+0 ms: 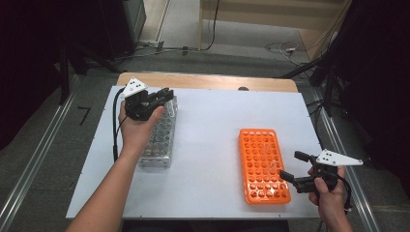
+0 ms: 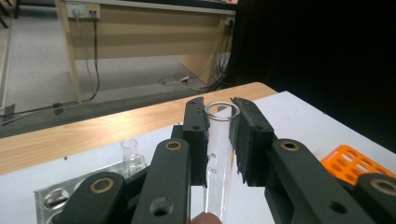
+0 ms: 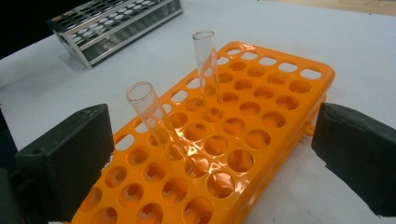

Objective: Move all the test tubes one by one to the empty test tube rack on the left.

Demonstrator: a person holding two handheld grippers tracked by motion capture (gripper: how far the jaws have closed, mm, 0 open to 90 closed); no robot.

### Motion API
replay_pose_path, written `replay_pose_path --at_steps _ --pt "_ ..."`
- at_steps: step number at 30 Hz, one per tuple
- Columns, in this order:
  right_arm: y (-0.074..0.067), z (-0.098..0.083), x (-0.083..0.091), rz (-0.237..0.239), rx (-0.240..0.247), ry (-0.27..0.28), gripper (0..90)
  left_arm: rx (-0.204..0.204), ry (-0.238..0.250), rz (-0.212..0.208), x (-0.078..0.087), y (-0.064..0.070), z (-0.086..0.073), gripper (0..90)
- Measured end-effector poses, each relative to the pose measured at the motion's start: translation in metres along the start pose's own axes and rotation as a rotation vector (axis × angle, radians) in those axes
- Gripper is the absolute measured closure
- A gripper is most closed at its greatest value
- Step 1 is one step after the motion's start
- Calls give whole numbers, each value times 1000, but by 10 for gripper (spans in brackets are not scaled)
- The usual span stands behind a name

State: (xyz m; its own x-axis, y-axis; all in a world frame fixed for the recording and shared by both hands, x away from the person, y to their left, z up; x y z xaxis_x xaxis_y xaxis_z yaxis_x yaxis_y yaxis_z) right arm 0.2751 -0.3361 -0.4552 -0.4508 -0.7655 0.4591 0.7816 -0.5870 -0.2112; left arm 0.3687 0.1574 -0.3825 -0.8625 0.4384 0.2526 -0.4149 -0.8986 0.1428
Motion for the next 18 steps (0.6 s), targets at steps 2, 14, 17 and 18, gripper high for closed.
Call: replay_pose_path --at_steps 2,14,17,18 --pt "1 0 0 2 -1 3 0 -3 -1 11 -4 -2 -1 758" --pt "1 -2 -2 -4 -3 -8 0 3 -8 86 -30 -18 -8 758" --pt "1 -2 -1 -5 -7 -6 0 -6 -3 114 -35 -21 -10 758" --pt "1 -2 -1 -5 -6 -5 0 -6 -3 119 -37 -22 -11 758"
Point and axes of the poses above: each handheld gripper's, and its own axes: x roughly backward along the jaws, z roughly out of its top, y roughly to its right, the point moved 2 cm from there along -x, roughly forward along the jaws, and after that the axes turned 6 degrees about z, right-handed, at the moved point
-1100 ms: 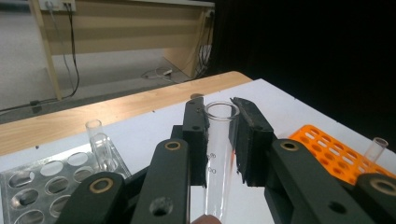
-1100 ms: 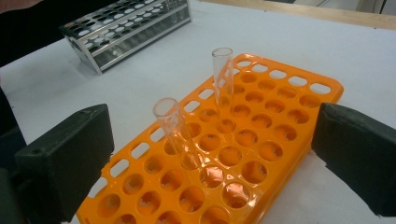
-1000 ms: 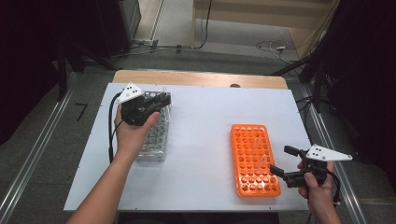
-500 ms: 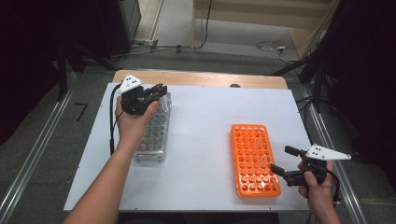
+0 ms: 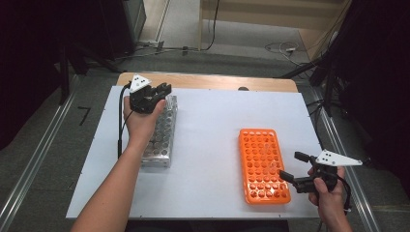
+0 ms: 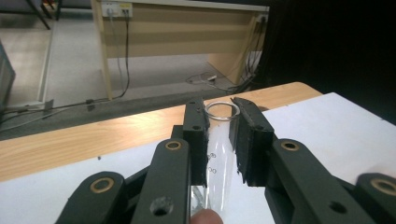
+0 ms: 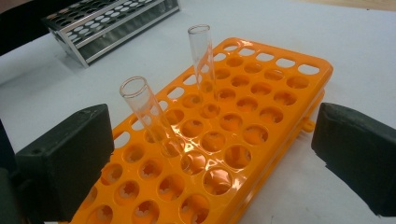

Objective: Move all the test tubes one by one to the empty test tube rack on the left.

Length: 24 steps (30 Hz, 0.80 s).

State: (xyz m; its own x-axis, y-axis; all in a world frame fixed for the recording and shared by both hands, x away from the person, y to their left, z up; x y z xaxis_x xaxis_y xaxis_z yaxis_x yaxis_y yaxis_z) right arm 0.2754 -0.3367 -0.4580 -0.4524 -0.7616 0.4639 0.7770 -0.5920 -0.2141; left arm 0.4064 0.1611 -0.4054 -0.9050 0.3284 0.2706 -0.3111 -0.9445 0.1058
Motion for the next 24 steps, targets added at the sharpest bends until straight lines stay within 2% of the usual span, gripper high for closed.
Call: replay_pose_path --at_steps 9,17,24 --pt "1 -1 1 -1 -4 2 0 -12 -15 37 -13 -1 -8 758" --pt "1 -1 1 0 -5 2 0 -35 -45 56 -17 4 -15 758" --pt "0 -1 1 -4 -5 -1 0 -38 -78 65 -16 3 -22 757"
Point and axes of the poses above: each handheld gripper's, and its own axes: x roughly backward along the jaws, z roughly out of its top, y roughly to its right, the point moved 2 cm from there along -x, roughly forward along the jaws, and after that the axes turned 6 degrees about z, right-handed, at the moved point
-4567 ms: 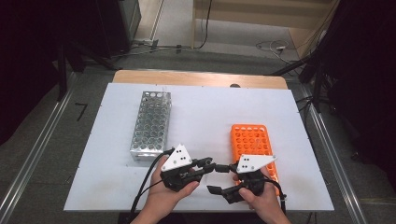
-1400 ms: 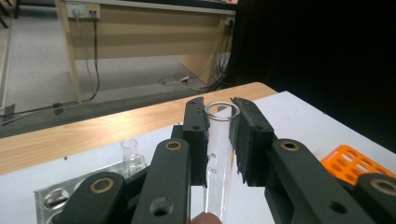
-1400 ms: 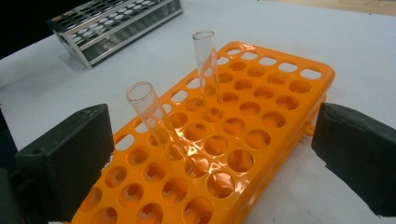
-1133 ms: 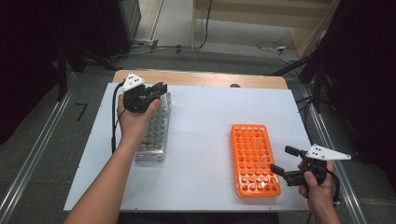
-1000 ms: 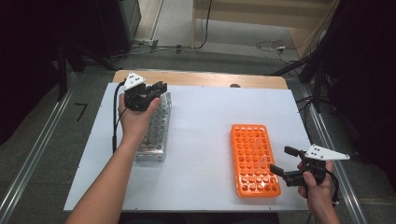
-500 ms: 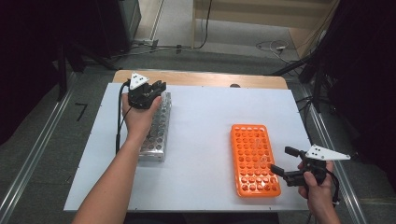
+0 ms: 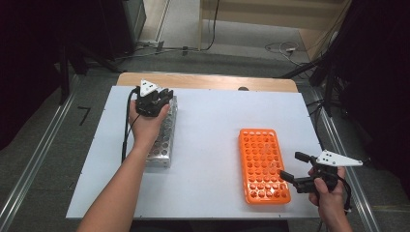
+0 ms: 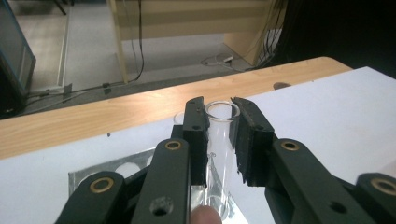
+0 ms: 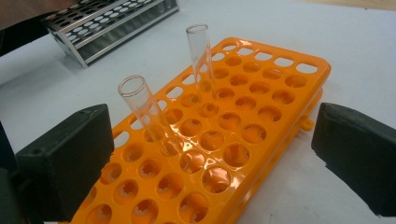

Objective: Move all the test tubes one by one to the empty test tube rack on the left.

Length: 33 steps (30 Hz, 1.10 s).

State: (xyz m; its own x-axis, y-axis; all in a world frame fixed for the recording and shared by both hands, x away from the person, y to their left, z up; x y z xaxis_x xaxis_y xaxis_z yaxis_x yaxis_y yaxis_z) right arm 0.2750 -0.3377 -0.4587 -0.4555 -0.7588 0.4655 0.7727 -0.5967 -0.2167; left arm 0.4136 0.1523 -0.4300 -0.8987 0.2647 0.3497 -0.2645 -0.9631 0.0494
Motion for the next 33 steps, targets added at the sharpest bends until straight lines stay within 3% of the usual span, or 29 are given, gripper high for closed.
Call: replay_pose_path --at_steps 11,17,25,33 --pt "0 0 -2 -1 1 -3 0 -48 -87 2 -1 4 -7 753" --pt "0 0 -2 -1 -2 -2 0 -45 -111 -16 -1 3 -7 737" --pt "0 0 -2 7 1 -2 0 0 -85 -55 9 3 -3 476" --pt "-2 0 -5 21 5 -5 25 64 -49 -131 30 2 -2 242"
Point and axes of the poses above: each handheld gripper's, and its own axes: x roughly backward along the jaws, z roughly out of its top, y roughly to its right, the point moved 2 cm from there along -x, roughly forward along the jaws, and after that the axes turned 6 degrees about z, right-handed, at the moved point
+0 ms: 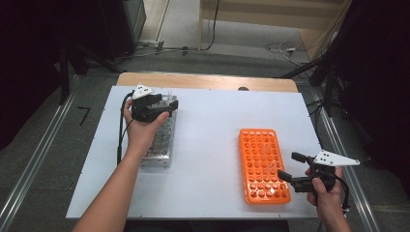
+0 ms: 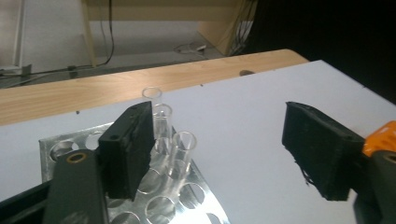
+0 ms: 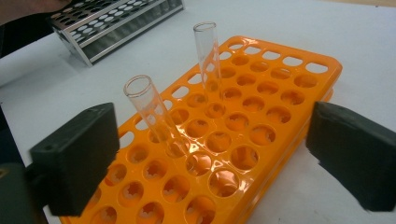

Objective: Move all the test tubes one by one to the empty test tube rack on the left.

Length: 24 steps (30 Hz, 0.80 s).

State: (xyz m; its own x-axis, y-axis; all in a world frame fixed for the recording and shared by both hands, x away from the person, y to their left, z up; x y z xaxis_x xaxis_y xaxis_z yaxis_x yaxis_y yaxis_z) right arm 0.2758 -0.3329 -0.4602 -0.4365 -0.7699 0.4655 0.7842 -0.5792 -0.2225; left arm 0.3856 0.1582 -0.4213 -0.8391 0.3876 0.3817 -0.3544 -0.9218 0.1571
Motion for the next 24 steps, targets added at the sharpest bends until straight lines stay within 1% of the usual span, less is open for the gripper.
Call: replay_pose_path --at_steps 3,7,10,15,17,19,21,22,24 --pt "-2 0 -2 16 -1 -6 31 -4 5 -20 10 4 -1 164" --pt "-4 1 -6 33 3 -9 37 -20 9 -49 24 12 -3 101" --pt "-7 1 -8 45 7 -16 39 -31 18 -64 34 18 -6 80" --pt "-10 2 -10 65 3 -15 47 -18 25 -103 50 26 -9 26" --pt "-11 2 -10 72 4 -12 69 -34 28 -115 57 30 -12 9" --pt "-11 3 -11 81 3 -15 70 -47 35 -125 64 35 -15 0" --pt "-13 3 -12 85 4 -20 89 -46 42 -138 71 39 -19 0" --pt "-13 3 -13 84 7 -18 109 -52 41 -140 74 41 -21 0" --pt "-14 3 -14 93 3 -25 115 -61 46 -147 80 46 -25 0"
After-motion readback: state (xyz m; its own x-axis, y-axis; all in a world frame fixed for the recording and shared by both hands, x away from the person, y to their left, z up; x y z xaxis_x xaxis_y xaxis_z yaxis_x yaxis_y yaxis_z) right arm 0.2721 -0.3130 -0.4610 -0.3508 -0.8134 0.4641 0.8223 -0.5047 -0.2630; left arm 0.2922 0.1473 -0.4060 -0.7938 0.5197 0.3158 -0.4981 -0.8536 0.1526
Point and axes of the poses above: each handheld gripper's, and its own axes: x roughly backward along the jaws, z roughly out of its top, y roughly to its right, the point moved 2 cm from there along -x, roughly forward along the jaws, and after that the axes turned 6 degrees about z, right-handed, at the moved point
